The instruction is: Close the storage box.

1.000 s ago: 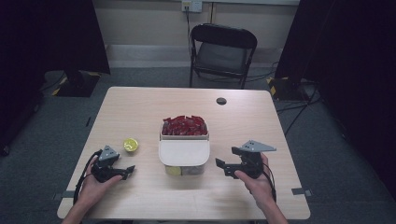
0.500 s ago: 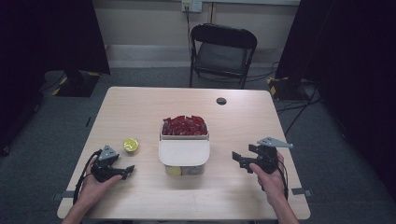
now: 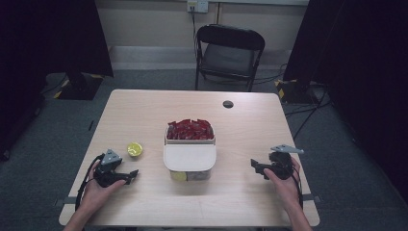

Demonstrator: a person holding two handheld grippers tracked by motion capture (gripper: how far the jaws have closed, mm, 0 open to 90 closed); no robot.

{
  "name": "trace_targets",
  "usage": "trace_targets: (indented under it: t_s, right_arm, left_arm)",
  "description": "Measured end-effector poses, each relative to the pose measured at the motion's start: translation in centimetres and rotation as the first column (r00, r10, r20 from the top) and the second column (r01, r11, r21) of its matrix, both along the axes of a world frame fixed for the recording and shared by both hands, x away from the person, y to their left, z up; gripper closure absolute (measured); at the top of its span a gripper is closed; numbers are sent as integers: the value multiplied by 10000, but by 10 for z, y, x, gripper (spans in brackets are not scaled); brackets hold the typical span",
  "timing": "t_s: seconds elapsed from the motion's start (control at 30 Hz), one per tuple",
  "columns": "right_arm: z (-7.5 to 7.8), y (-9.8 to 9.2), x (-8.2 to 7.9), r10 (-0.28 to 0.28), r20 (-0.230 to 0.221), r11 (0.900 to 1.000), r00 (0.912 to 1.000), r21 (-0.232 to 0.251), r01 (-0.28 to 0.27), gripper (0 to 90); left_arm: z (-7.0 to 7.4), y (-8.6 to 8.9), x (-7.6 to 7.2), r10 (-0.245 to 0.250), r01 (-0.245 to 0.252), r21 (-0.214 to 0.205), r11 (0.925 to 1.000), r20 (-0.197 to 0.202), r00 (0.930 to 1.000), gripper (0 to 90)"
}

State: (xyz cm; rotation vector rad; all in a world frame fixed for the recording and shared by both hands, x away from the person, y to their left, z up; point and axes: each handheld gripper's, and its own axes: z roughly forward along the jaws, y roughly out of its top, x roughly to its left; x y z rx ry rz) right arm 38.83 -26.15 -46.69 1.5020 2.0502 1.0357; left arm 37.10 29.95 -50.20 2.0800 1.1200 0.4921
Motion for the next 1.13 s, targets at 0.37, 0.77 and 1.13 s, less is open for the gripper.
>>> trace_targets:
  t_s: [0.37,0.77,1.13]
  right_arm:
    - [-25,-2,2,-797,-719,9946,9942,-727,745,162]
    - [-33,6,-6,-764,87,9896,9970,-1215,769,131]
    - [-34,6,-6,-814,93,9887,9966,-1257,819,128]
  left_arm:
    - [0,0,0,3,-3,-27,10000,-6,10000,150]
    - [0,0,1,-12,12,-20,10000,-4,10000,149]
    - [0,0,1,-13,13,-16,10000,-6,10000,149]
